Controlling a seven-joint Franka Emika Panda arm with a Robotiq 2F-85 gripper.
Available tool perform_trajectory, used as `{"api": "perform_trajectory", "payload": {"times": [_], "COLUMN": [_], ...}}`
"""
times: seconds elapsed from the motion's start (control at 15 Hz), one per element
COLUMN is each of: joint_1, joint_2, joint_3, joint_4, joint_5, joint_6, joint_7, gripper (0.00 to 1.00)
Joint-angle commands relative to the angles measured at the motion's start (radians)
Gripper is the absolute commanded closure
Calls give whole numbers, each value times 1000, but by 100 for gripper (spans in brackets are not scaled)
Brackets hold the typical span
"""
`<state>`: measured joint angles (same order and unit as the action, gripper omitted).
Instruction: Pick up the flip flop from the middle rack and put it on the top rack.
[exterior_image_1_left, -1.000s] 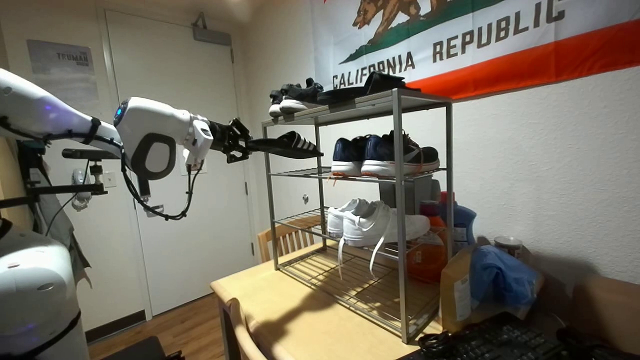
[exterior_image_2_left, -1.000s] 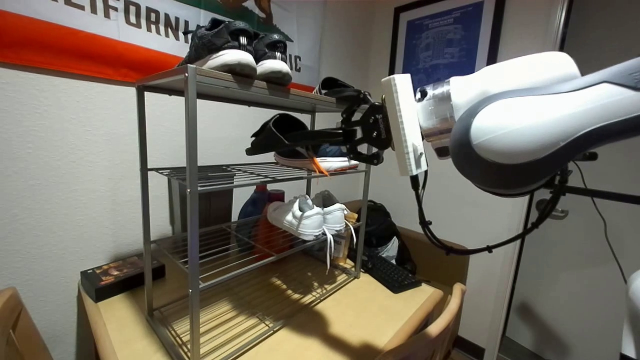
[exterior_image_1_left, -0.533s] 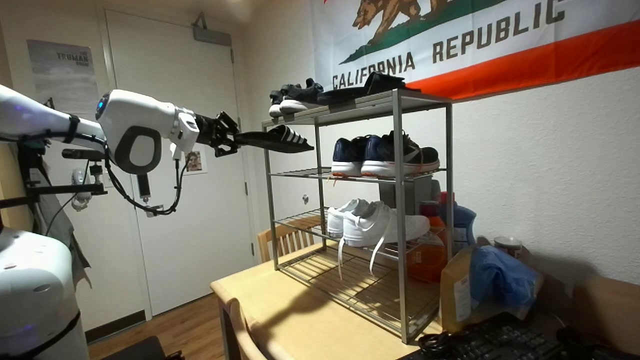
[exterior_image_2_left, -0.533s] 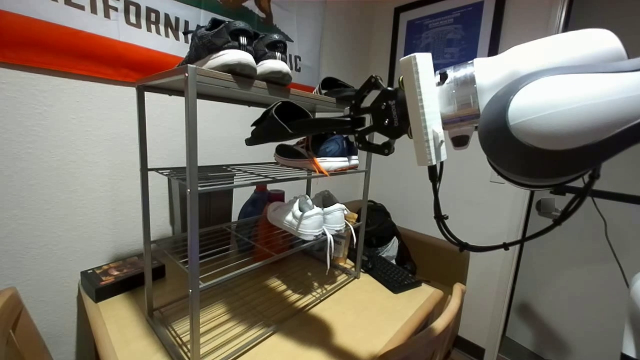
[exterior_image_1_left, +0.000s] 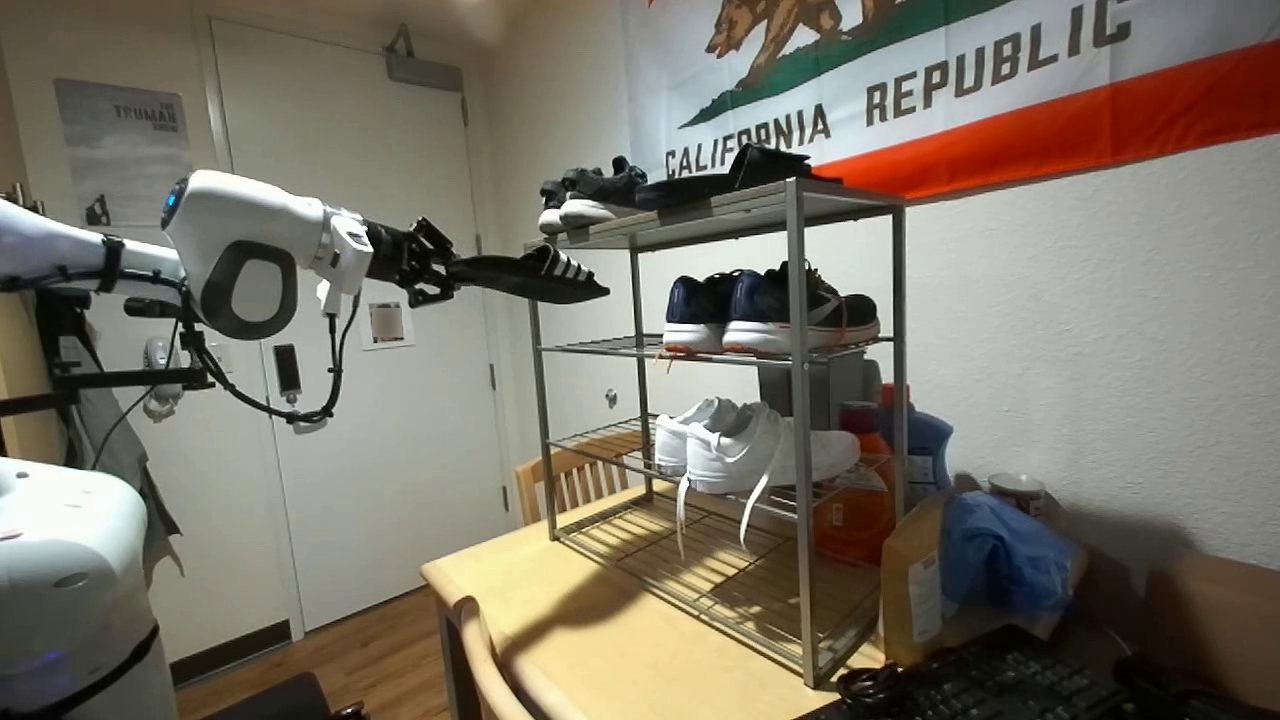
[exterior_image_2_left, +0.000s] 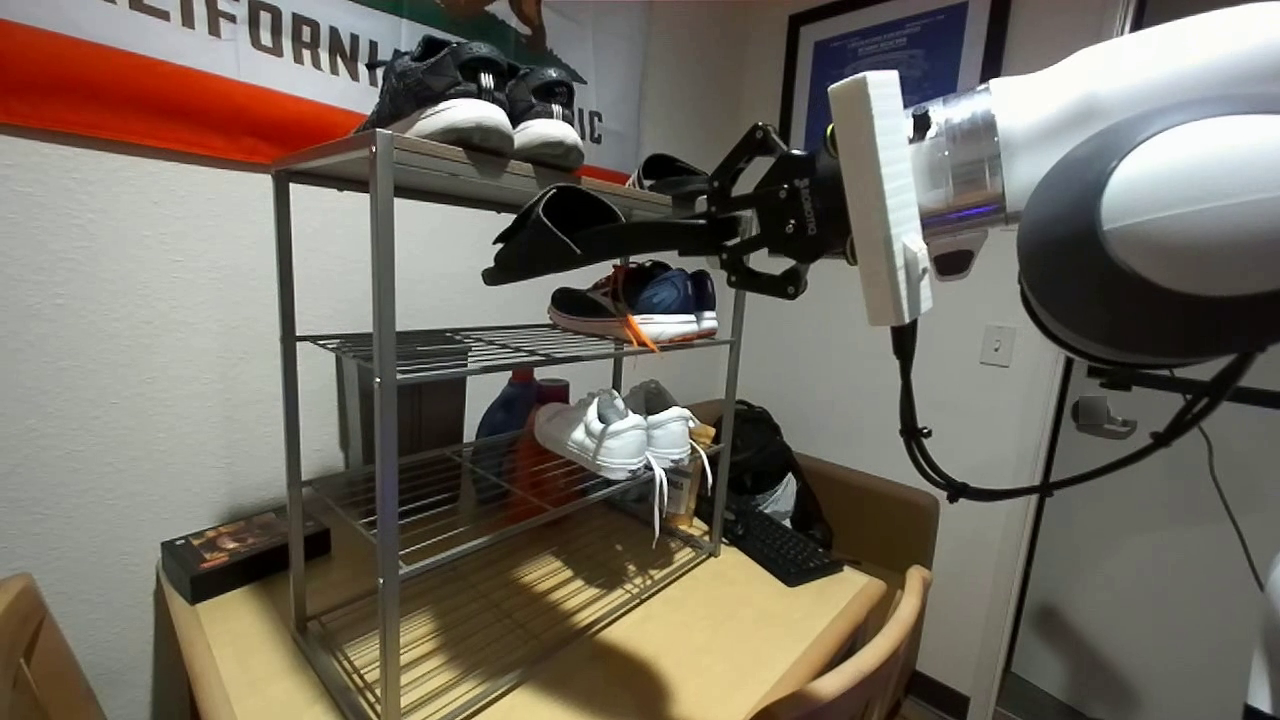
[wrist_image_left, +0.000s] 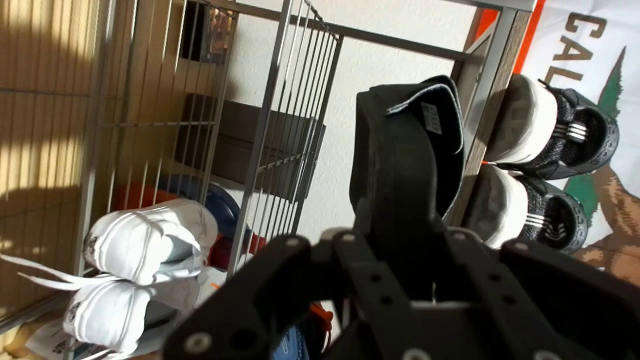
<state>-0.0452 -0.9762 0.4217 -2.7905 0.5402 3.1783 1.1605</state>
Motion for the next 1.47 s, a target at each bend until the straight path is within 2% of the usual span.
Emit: {"api": "perform_trajectory", "payload": {"times": [0.0, 0.8, 1.4], "joint_1": [-16, 98, 187], "joint_2": [-92, -209, -252], "joint_3": [22, 41, -5], "joint_4": [0, 2, 2], "joint_5": [37, 11, -8], "joint_6": [-72, -225, -245], "joint_7": [-31, -141, -194], "gripper": [94, 94, 94]}}
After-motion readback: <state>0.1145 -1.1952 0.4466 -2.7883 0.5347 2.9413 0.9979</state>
